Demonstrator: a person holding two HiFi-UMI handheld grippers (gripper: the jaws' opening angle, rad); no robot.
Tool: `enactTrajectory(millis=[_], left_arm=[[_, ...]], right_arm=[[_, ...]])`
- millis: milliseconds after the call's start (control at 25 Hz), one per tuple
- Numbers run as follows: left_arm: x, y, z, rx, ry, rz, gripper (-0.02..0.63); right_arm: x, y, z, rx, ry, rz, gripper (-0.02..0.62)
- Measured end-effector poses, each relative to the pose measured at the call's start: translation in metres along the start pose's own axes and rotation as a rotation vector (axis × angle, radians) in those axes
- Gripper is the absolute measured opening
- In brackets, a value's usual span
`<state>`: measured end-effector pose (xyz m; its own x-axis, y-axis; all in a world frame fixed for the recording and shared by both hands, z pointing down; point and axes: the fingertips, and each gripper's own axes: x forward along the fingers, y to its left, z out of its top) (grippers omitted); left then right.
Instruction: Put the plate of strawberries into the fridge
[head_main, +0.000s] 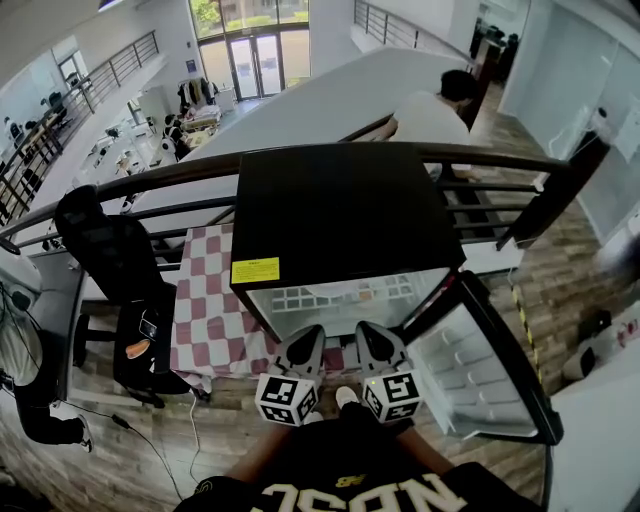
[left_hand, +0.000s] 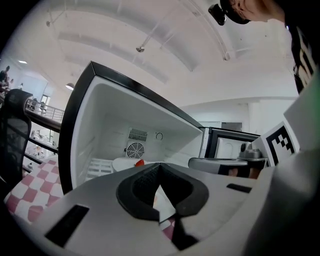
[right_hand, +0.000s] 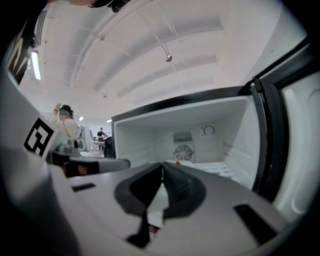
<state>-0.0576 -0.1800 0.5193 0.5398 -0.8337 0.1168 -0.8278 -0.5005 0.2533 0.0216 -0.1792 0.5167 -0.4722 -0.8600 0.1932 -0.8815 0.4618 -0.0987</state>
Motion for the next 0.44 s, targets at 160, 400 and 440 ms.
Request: enactTrajectory(millis=[160,400,440], left_arm=[[-0.0002,0.0003,-0.0019,-0.002,0.004,-0.003,0.018],[0.0023,0.008,0.0025,0.0,-0.011,0.006,0.018],[0.0027,0.0094,0.0026,-0.001,-0.011,0.007,0.018]], right_arm=[[-0.0004,-0.0011,0.0014,0.001,-0.006,-0.009,0.021],[0.0042,-0.003,0.0037,-0.009,-0.017,-0.018,0.021],[0.0056,-0.0027,0.0032,-0.008,-0.015,-0.016,0.021]])
